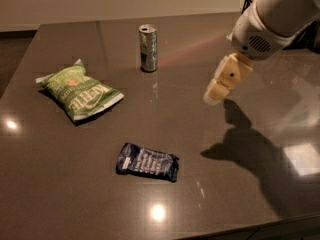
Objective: Knock redbull can over
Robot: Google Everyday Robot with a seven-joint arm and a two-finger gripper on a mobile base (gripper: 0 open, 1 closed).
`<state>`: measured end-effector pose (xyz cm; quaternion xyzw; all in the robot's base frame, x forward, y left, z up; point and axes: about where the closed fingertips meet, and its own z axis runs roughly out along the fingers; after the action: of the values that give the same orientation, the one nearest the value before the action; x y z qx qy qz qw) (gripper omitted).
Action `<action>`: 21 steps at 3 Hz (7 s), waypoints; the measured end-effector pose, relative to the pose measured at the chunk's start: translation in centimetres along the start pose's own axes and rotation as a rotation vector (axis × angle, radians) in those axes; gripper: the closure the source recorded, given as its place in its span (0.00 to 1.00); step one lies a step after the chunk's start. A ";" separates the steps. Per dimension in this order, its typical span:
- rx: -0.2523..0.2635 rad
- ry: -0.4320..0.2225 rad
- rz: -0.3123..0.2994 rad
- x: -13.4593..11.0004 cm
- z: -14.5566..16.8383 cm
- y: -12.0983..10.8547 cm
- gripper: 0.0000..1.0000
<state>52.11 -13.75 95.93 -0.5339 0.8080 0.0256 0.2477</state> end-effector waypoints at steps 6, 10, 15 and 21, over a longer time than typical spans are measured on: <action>0.204 -0.289 0.361 -16.9 15.3 -10.4 0.00; 0.119 -0.428 0.397 -19.3 15.8 -11.9 0.61; -0.122 -0.054 -0.027 -11.0 6.8 -3.4 1.00; -0.243 0.317 -0.538 -8.5 10.4 6.0 0.14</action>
Offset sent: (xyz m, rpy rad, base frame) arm 0.1285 0.1080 -0.0267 0.1778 -0.1590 -0.2686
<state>53.35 -0.80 89.08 -0.7512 0.6575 -0.0281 0.0515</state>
